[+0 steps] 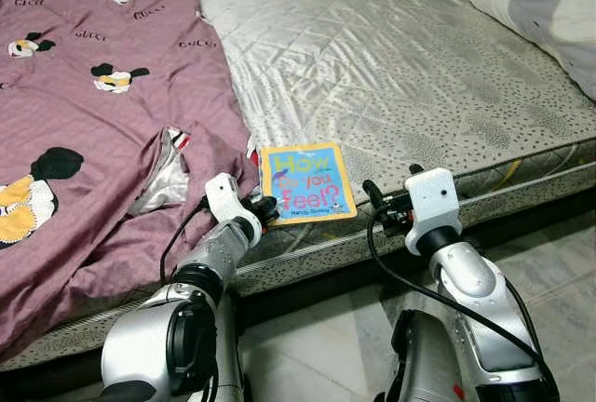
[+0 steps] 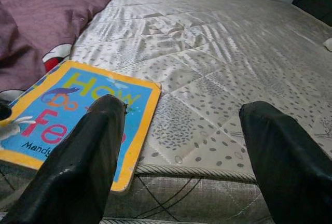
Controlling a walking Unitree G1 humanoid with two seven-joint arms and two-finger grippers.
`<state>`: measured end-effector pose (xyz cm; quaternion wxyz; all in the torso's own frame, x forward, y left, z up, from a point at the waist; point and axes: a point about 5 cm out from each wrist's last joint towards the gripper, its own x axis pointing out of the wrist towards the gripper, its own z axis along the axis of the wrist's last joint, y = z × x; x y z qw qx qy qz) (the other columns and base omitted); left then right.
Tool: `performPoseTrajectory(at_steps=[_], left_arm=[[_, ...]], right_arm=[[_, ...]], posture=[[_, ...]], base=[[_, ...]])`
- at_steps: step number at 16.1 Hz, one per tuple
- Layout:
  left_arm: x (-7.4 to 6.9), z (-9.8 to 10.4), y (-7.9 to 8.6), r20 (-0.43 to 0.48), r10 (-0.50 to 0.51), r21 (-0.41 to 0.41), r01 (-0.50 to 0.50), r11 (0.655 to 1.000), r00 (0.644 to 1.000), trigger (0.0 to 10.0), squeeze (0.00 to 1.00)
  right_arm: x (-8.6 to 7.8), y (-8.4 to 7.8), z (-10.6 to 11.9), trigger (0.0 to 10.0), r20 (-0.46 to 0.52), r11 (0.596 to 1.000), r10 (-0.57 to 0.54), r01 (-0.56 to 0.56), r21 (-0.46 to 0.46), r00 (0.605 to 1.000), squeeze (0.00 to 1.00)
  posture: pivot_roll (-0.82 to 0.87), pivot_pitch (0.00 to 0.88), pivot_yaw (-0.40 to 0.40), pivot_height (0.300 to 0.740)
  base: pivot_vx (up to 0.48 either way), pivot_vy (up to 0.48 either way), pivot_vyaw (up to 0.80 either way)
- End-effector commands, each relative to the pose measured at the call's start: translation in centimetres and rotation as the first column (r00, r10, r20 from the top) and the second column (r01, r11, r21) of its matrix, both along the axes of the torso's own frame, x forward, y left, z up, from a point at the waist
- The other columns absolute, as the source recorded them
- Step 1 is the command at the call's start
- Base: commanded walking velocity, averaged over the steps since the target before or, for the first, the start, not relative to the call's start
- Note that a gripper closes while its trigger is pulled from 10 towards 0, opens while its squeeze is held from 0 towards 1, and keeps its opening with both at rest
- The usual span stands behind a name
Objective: Clean up the room
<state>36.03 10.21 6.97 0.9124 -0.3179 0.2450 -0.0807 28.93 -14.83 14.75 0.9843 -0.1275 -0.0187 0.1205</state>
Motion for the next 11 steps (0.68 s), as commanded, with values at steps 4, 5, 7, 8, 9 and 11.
performPoseTrajectory(at_steps=[4,5,7,8,9,11], left_arm=[[-1.11,-1.74,0.16,-0.097,-0.029,0.082,0.037,0.996,0.995,10.0,1.0],[-1.1,-1.74,0.12,-0.097,-0.029,0.094,0.038,0.995,0.995,10.0,1.0],[-1.04,-1.67,0.21,-0.088,-0.021,0.095,0.029,0.995,0.996,10.0,1.0],[-1.0,-1.66,0.44,-0.079,-0.009,0.101,0.017,0.995,0.997,10.0,1.0],[-1.09,-1.84,0.71,-0.089,0.008,0.114,0.003,0.993,0.996,10.0,1.0],[-1.01,-1.7,0.56,-0.081,-0.011,0.13,0.021,0.991,0.997,10.0,1.0]], right_arm=[[-0.22,-0.17,0.06,10.0,0.008,1.0,-0.006,0.007,-0.001,1.0,0.0],[-0.24,-0.31,0.1,10.0,0.009,1.0,-0.011,0.011,-0.002,1.0,0.0],[-0.32,-0.51,0.09,10.0,0.009,1.0,-0.019,0.019,-0.002,1.0,0.0],[-0.33,-0.54,-0.03,10.0,0.006,1.0,-0.021,0.021,-0.001,1.0,0.0],[-0.34,-0.37,-0.08,10.0,0.004,1.0,-0.018,0.018,0.0,1.0,0.0],[-0.31,-0.2,0.04,10.0,0.007,1.0,-0.013,0.013,0.002,1.0,0.0]], posture=[[-0.16,0.093,0.059,0.51],[-0.16,0.094,0.062,0.51],[-0.16,0.098,0.064,0.51],[-0.16,0.098,0.064,0.51],[-0.16,0.098,0.064,0.51],[-0.16,0.098,0.064,0.51]], base=[[0.0,0.0,0.0],[0.0,0.0,0.0],[0.0,0.0,0.0],[0.0,0.0,0.0],[0.0,0.0,0.0],[0.0,0.0,0.0]])
